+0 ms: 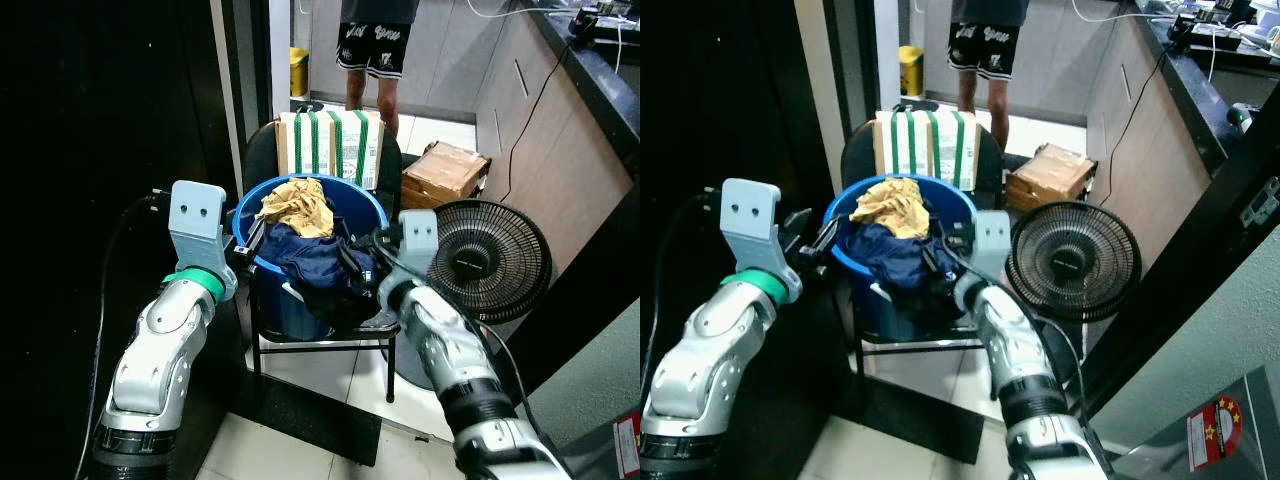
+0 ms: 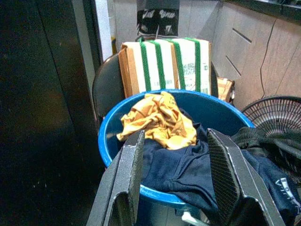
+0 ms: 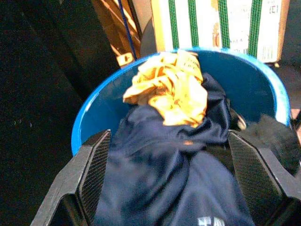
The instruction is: Clothes washing
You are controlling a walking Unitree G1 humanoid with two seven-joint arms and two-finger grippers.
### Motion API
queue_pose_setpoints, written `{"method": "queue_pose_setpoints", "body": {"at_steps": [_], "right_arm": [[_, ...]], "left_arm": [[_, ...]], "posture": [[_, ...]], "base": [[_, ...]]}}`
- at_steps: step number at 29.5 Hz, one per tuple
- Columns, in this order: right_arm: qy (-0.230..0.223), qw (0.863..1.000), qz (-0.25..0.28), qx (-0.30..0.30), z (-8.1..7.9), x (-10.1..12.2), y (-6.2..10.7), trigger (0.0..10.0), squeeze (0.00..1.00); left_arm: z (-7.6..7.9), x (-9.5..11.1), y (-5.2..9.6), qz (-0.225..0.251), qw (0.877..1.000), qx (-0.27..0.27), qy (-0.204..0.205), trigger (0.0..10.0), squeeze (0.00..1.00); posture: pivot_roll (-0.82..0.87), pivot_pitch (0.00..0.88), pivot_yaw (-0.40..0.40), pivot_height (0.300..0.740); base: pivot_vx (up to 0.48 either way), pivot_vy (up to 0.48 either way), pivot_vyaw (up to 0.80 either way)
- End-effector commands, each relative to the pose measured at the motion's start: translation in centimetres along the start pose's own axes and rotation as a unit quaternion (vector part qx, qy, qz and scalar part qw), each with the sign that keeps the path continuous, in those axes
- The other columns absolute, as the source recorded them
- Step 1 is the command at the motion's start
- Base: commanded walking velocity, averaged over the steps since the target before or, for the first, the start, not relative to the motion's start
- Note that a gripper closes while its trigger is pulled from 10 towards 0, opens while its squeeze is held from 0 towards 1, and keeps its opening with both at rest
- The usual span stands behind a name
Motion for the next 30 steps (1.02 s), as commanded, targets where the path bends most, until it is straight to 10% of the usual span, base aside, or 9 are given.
{"method": "queue_pose_setpoints", "body": {"at_steps": [1,17,18,20,21,30], "right_arm": [[-0.01,1.0,-0.009,-0.008,0.3,-0.6,-0.1,10.0,1.0],[0.002,0.998,-0.057,-0.028,-0.1,-0.5,-1.8,10.0,1.0],[-0.001,0.998,-0.057,-0.032,-0.4,-0.1,-2.2,10.0,0.39],[-0.002,0.998,-0.058,-0.035,-0.5,0.0,-2.2,10.0,0.39],[-0.003,0.997,-0.063,-0.039,-0.5,0.0,-2.3,10.0,0.0],[0.098,0.985,-0.142,-0.018,-0.7,-1.7,-1.8,10.0,0.0]], "left_arm": [[-0.1,-0.1,0.2,-0.006,1.0,0.002,0.007,10.0,0.0],[0.0,-0.4,1.4,-0.03,1.0,-0.005,0.008,10.0,0.0],[-0.2,-0.4,1.3,-0.032,0.999,-0.004,0.006,10.0,0.0],[-0.2,-0.3,1.3,-0.033,0.999,-0.003,0.005,10.0,0.0],[-0.3,-0.3,1.2,-0.033,0.999,-0.003,0.003,10.0,0.0],[-0.2,-0.1,1.0,-0.041,0.999,-0.021,-0.008,10.0,0.0]], "posture": [[0.12,0.1,0.053,0.74],[0.14,0.179,0.06,0.74],[0.14,0.179,0.06,0.74],[0.14,0.179,0.06,0.74],[0.15,0.172,0.063,0.74],[0.15,0.156,0.068,0.74]], "base": [[0.0,0.0,0.0],[0.0,0.0,0.0],[0.0,0.0,0.0],[0.0,0.0,0.0],[0.0,0.0,0.0],[0.0,0.0,0.0]]}}
Point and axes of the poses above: a point about 5 cm out from each wrist's last joint towards the gripper, its own y axis pointing back from the gripper into the wrist, its own x axis along the axis of the wrist's last joint, z = x × y, the point moved 1 cm from there along -y, pointing out of the wrist towards the gripper, and after that the axes turned 13 degrees about -y, right-handed, at the moved point
